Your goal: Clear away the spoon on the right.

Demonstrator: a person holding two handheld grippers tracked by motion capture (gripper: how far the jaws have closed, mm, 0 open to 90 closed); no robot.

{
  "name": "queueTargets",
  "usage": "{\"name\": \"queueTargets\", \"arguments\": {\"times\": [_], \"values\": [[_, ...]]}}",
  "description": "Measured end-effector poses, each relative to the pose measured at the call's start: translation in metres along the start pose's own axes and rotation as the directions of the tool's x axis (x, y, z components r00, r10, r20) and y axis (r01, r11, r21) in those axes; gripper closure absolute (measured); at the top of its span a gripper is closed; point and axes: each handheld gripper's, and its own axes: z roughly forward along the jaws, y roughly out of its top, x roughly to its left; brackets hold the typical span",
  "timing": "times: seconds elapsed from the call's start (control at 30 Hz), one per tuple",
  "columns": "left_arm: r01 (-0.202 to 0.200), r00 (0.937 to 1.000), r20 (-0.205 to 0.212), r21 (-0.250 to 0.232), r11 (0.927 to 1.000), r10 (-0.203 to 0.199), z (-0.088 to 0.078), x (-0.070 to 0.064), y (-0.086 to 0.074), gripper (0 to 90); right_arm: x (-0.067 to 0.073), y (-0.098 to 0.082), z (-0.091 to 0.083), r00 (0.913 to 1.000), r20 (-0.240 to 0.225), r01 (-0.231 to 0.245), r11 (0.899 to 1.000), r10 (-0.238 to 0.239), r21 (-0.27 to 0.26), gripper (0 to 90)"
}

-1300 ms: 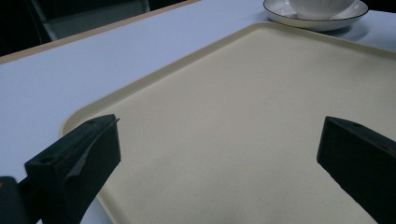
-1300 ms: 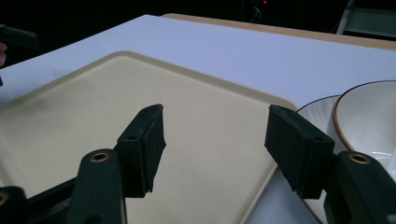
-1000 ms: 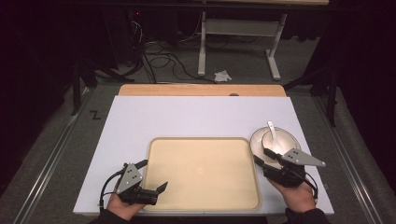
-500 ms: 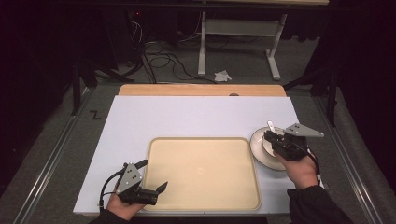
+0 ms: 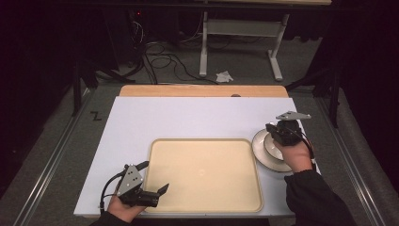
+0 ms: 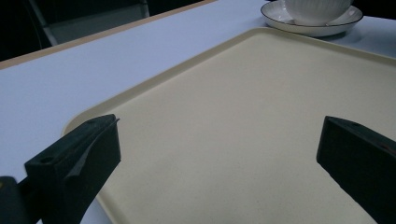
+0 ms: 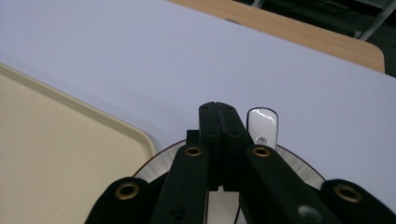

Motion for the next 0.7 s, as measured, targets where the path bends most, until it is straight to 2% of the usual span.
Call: {"name": "queueTargets", "arguments": {"times": [0.1,0.47,0.7], "values": [[0.0,1.0,0.0,0.0,1.0,0.0,0.0,0.0,0.0,0.4,-0.004,0.001,0.004,0.9997,0.024,0.01,1.0,-0.011,0.026,90.0],[0.0,1.0,0.002,0.002,1.0,0.0,0.001,0.0,0.0,0.4,-0.031,0.005,0.002,0.9966,0.079,-0.025,0.999,0.022,0.048,90.0],[-0.001,1.0,0.003,0.001,1.0,0.001,0.0,0.0,0.0,0.5,-0.038,0.001,0.004,0.994,0.106,-0.035,0.997,0.027,0.074,90.0]]}}
